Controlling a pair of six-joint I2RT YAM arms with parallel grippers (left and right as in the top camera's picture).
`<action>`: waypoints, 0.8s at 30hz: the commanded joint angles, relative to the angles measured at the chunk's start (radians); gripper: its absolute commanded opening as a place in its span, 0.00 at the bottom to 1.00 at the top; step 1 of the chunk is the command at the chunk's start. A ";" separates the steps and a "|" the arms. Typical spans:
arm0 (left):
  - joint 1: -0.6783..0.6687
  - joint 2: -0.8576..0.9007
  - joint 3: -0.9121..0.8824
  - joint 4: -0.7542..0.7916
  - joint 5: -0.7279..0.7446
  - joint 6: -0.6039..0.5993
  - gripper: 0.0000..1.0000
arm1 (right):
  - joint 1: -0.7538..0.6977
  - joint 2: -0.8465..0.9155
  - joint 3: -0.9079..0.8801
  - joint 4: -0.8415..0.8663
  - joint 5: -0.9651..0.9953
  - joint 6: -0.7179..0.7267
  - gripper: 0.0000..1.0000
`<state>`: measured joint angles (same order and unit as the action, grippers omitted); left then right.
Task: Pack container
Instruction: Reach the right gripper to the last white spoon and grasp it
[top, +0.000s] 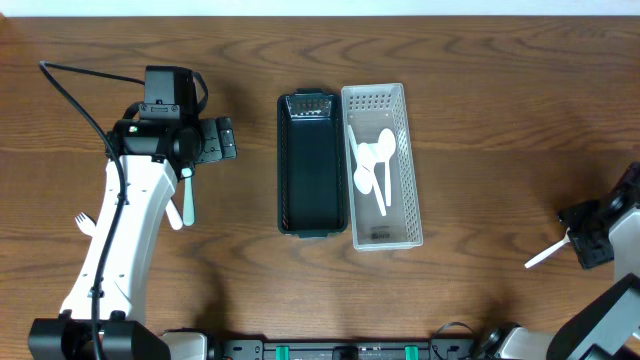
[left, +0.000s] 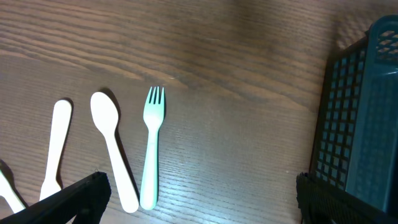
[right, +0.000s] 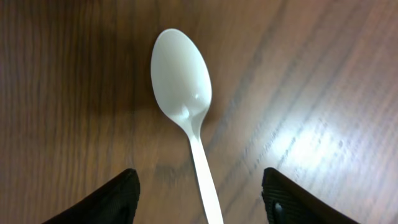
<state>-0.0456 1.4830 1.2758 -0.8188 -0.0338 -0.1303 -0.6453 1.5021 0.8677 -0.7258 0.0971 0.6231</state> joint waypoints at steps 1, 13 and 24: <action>0.006 0.006 0.022 -0.003 -0.012 0.006 0.98 | -0.005 0.050 -0.006 0.025 -0.005 -0.038 0.68; 0.006 0.006 0.022 -0.003 -0.012 0.006 0.98 | -0.005 0.207 -0.006 0.093 -0.021 -0.038 0.65; 0.006 0.006 0.022 -0.003 -0.012 0.006 0.98 | -0.004 0.222 -0.006 0.098 -0.019 -0.038 0.04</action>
<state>-0.0456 1.4830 1.2758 -0.8188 -0.0338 -0.1303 -0.6456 1.6897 0.8703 -0.6270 0.0738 0.5838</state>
